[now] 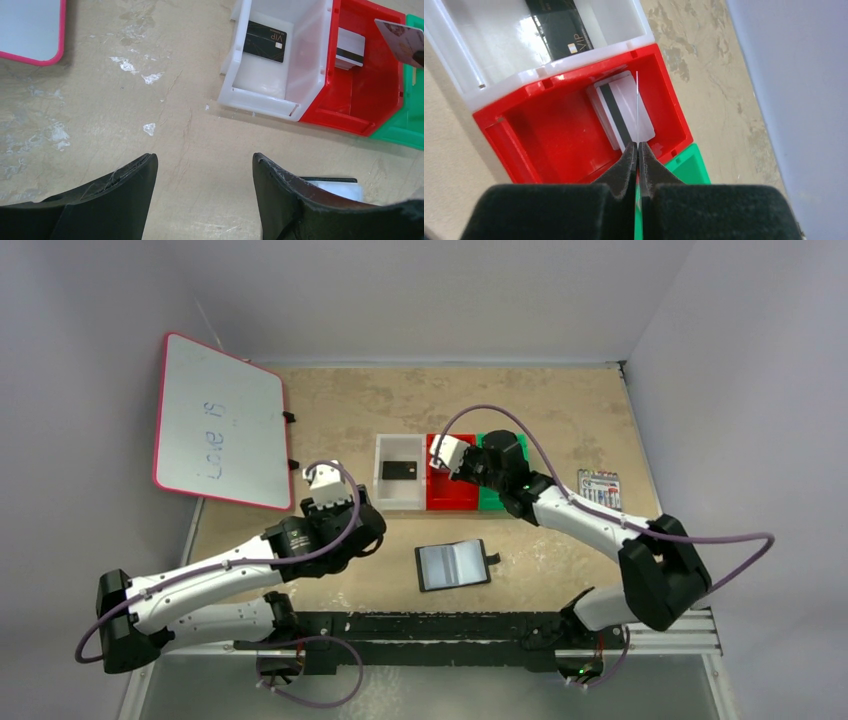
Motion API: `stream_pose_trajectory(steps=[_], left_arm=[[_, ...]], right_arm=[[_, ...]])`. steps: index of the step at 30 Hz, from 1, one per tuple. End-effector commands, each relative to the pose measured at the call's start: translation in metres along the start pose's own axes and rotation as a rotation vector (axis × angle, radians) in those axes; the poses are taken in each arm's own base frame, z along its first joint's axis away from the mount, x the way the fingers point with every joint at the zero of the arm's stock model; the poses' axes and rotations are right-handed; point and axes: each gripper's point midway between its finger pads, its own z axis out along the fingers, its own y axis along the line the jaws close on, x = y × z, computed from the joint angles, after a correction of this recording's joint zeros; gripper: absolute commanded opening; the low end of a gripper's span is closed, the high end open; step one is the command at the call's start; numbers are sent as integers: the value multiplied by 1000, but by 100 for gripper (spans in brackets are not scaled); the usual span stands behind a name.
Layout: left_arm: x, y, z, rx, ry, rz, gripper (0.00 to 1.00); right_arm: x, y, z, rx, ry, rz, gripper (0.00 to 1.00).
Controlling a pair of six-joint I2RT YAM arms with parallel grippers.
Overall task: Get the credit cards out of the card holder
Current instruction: Place the credit card in the storage box.
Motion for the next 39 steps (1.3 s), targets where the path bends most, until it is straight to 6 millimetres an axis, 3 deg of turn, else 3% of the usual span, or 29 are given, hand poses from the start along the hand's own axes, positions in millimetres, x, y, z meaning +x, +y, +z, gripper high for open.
stream_pose_trajectory(steps=[1,9,17,18,21,39], left_arm=[[-15,3,-9,12,-24,-25,69],[-18,11,-17,33,-20,-81,69],[-16,13,-16,39,-23,-103,69],[-15,13,-16,39,-23,-105,69],[-14,11,-15,42,-18,-108,69],[-7,10,-13,47,2,-112,69]], right_arm=[[-16,-17,20,15,-25,-84,0],[-1,-26,37,53,38,-173,0],[22,-19,57,16,122,-236,0],[13,-29,60,40,111,-238,0],[11,-30,67,37,109,-251,0],[30,-36,82,73,194,-269,4]])
